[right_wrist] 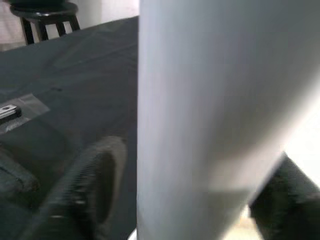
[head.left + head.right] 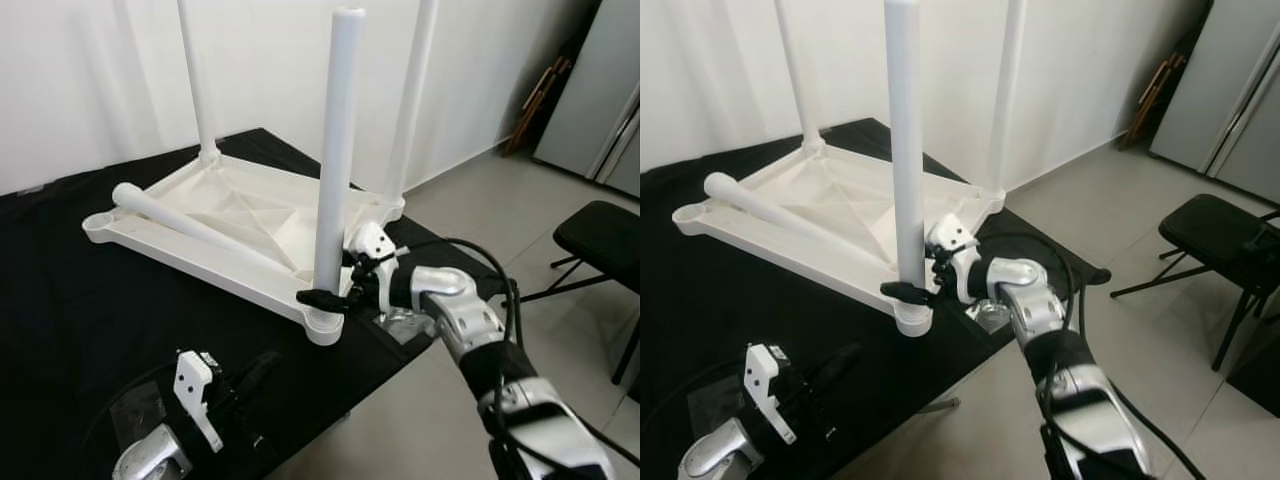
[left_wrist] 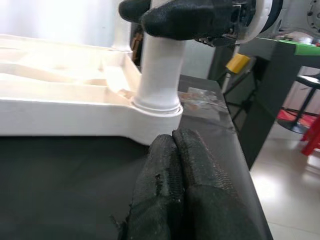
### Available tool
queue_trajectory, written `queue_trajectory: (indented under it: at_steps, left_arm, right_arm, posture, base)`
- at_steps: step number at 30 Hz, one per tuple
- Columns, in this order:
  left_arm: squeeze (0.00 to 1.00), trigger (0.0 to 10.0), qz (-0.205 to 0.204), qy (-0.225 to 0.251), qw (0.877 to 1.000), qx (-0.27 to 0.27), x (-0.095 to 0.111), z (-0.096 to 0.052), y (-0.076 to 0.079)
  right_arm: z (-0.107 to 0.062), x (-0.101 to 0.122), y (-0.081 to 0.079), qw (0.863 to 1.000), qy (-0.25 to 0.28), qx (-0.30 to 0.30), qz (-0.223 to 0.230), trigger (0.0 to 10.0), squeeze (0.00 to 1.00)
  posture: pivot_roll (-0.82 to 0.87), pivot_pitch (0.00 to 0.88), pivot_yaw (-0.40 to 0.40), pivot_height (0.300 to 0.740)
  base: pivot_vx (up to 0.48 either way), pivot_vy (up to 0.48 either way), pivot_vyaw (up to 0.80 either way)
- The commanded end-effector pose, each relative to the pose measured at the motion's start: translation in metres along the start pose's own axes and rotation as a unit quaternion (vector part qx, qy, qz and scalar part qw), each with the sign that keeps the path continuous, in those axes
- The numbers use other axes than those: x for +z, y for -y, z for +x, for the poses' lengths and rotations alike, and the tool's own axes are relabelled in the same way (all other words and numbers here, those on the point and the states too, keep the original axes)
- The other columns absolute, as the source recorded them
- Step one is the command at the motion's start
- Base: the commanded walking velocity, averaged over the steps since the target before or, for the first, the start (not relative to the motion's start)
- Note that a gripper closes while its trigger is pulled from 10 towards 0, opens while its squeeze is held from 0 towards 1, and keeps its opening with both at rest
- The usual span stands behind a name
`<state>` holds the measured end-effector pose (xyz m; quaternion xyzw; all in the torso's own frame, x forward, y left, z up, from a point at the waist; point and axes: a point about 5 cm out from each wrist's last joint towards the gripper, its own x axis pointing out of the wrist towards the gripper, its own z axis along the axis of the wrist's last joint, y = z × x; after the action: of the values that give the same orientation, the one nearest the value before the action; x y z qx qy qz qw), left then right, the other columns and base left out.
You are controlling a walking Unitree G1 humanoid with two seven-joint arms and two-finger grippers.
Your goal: Building children table
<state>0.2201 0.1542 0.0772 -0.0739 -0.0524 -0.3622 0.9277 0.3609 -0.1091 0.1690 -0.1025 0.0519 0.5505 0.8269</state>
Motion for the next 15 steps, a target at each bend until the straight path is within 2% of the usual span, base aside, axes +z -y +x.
queue_trajectory:
  at_steps: [1, 8, 10, 11, 15]
  left_arm:
    - [0.0, 10.0, -0.001, -0.008, 1.0, 0.003, -0.004, -0.003, 0.001]
    - [0.0, 10.0, -0.001, -0.007, 1.0, 0.005, -0.004, -0.003, 0.003]
    - [0.0, 10.0, -0.002, -0.007, 1.0, 0.004, -0.004, -0.003, 0.003]
    - [0.0, 10.0, -0.003, -0.006, 1.0, 0.004, -0.004, -0.002, 0.005]
    - [0.0, 10.0, -0.004, -0.005, 1.0, 0.003, -0.004, -0.002, 0.005]
  right_arm:
    - [-0.001, 0.003, 0.003, 1.0, 0.006, 0.011, 0.002, 0.0, 0.0]
    - [-0.005, -0.006, 0.002, 1.0, -0.003, 0.022, 0.013, 0.0, 0.0]
    - [-0.006, -0.013, 0.001, 1.0, -0.009, 0.009, 0.018, 0.0, 0.0]
    - [-0.007, -0.024, -0.002, 0.999, -0.015, -0.022, 0.022, 0.0, 0.0]
    - [-0.008, -0.028, -0.002, 0.999, -0.019, -0.042, 0.026, 0.0, 0.0]
  posture:
    - [0.07, 0.0, -0.038, 0.74]
    - [0.06, 0.0, -0.041, 0.74]
    - [0.05, 0.0, -0.04, 0.74]
    - [0.04, 0.0, -0.039, 0.74]
    - [0.04, 0.0, -0.04, 0.74]
  base:
    - [0.0, 0.0, 0.0]
    - [0.0, 0.0, 0.0]
    - [0.0, 0.0, 0.0]
    - [0.0, 0.0, 0.0]
    - [0.0, 0.0, 0.0]
